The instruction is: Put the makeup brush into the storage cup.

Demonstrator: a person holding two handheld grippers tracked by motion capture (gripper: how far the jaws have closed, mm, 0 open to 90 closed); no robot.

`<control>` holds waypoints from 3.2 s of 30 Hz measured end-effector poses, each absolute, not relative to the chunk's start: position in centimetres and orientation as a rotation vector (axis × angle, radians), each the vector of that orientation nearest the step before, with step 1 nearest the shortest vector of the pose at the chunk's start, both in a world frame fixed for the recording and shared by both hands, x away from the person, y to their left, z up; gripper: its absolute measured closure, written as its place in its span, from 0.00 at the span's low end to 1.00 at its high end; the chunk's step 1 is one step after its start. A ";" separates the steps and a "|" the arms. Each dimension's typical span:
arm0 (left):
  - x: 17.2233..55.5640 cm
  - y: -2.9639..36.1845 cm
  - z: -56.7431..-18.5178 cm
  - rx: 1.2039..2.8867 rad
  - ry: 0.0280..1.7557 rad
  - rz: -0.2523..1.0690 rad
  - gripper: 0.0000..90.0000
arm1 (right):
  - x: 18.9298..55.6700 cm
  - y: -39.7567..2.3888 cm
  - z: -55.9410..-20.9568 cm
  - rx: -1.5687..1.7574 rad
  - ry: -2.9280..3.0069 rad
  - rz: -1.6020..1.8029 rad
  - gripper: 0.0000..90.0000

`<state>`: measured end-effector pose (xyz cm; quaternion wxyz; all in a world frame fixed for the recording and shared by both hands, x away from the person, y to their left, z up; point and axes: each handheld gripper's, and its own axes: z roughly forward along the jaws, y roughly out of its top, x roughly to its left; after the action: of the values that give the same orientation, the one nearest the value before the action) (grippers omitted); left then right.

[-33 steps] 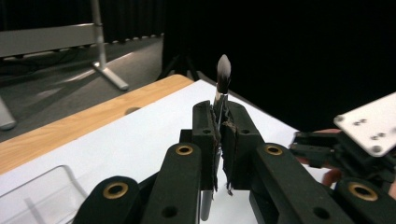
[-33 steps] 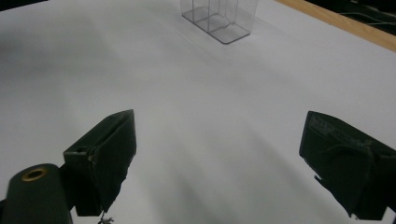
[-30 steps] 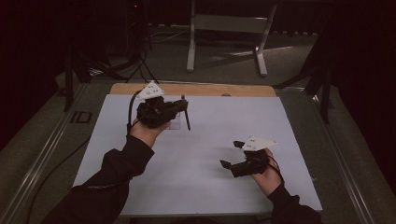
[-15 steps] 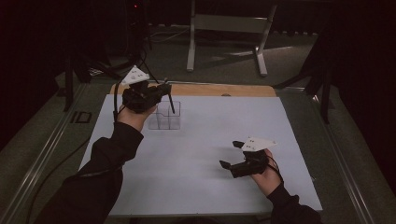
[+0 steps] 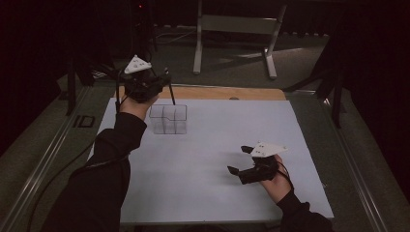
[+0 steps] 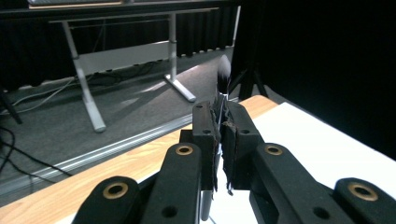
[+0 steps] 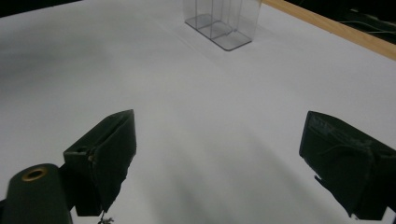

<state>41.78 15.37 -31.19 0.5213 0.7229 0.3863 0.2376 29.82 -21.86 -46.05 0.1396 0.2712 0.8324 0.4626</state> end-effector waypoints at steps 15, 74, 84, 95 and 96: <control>44.6 15.5 -34.1 1.757 1.019 0.581 0.95 | 29.7 -21.9 -46.1 0.779 2.408 1.336 0.13; 46.2 14.3 -39.1 1.957 1.306 0.375 0.01 | 29.8 -22.1 -46.2 0.802 2.413 1.331 0.13; 45.3 14.9 -38.6 1.966 1.213 0.359 0.01 | 29.9 -22.3 -46.1 0.813 2.392 1.345 0.12; 44.4 15.0 -38.2 1.963 1.136 0.360 0.01 | 29.9 -22.5 -46.1 0.826 2.379 1.343 0.12; 44.2 15.0 -38.2 1.964 1.119 0.375 0.01 | 30.0 -22.5 -46.1 0.833 2.380 1.346 0.12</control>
<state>44.19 15.02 -38.16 0.4124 0.7808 0.4450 0.1491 29.97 -22.53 -46.10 0.1415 0.2884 0.8243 0.4662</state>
